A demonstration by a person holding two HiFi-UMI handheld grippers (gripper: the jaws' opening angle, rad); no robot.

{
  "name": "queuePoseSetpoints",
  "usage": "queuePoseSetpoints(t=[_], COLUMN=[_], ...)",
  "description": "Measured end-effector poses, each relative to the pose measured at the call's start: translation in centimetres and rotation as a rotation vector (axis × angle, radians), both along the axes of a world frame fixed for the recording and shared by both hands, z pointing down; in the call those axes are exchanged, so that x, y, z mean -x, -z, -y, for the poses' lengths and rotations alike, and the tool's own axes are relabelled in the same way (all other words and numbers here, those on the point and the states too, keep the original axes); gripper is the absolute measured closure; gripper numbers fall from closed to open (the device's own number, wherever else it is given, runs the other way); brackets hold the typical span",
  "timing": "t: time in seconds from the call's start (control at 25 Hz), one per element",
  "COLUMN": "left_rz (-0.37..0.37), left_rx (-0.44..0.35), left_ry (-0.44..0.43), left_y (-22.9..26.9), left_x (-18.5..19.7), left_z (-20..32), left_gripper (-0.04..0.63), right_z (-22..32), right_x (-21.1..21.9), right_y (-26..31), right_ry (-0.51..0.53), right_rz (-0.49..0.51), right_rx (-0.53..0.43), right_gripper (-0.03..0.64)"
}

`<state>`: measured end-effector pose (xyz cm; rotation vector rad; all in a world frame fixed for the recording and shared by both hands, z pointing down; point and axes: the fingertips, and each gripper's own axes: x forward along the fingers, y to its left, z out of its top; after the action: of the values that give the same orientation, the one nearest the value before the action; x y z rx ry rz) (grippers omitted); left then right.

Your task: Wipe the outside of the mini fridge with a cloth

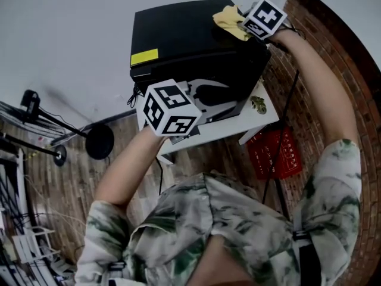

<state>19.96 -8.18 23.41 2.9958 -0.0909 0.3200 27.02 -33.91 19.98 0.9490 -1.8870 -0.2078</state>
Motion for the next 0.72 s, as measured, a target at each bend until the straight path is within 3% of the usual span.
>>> queuePoseSetpoints(t=[0.16, 0.32, 0.56, 0.72], left_rz=[0.001, -0.001, 0.004, 0.007], left_rx=[-0.008, -0.011, -0.015, -0.011], left_ry=[-0.005, -0.002, 0.007, 0.047], left_y=[0.0, 0.1, 0.1, -0.1], left_x=[-1.0, -1.3, -1.1, 0.3], left_z=[0.4, 0.7, 1.3, 1.6], left_gripper=[0.476, 0.476, 0.476, 0.476], right_z=[1.1, 1.5, 2.2, 2.6], right_x=[-3.6, -3.1, 4.6, 12.0], right_y=[0.1, 1.6, 4.4, 4.7], right_ry=[-0.052, -0.034, 0.096, 0.213], right_rz=[-0.046, -0.013, 0.054, 0.071], right_rx=[-0.02, -0.047, -0.099, -0.091], right_gripper=[0.528, 0.528, 0.528, 0.528])
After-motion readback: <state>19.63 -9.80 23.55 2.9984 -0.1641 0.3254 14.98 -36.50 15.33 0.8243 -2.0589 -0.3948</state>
